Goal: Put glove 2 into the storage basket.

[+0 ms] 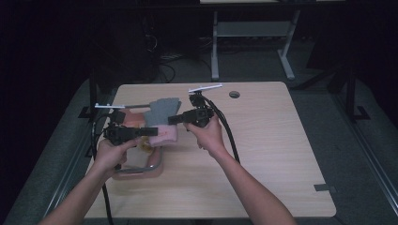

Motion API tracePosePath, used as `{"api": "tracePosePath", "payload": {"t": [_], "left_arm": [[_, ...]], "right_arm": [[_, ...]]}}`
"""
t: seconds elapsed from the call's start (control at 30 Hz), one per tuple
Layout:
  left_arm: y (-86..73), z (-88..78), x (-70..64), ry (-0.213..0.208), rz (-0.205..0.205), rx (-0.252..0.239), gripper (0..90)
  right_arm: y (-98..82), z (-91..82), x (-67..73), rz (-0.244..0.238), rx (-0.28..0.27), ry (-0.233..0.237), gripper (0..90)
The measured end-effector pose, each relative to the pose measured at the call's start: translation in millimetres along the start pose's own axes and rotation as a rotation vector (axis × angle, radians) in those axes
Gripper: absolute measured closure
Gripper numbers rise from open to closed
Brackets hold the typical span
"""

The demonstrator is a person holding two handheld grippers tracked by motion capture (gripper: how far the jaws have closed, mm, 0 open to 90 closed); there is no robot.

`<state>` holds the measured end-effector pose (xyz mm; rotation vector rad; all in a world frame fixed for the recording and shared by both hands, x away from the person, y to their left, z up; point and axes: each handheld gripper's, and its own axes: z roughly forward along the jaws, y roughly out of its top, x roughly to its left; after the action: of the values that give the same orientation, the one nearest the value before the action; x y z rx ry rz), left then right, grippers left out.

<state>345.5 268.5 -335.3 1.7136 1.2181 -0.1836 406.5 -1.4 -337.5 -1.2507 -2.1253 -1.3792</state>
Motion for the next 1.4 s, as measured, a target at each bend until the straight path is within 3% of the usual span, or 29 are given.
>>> {"api": "tracePosePath", "payload": {"t": [0.3,0.33,0.77,1.17,1.4], "left_arm": [[0.8,-8.1,8.1,0.002,-0.012,0.005,68.4],[0.8,-10.5,9.6,0.001,-0.037,0.003,68.6],[1.1,-24.2,19.8,0.035,-0.034,0.009,69.0],[-1.9,-37.3,33.2,0.066,-0.029,0.023,69.1],[-6.0,-43.4,41.5,0.08,-0.048,0.021,69.2]], "right_arm": [[4.9,8.3,4.5,-0.018,0.011,0.005,77.8],[6.1,10.8,5.8,-0.021,0.015,0.007,77.8],[9.5,30.2,7.9,-0.013,0.021,0.039,77.7],[12.7,52.7,14.6,-0.02,0.059,0.047,77.7],[12.7,64.1,14.9,-0.015,0.077,0.054,77.6]]}}
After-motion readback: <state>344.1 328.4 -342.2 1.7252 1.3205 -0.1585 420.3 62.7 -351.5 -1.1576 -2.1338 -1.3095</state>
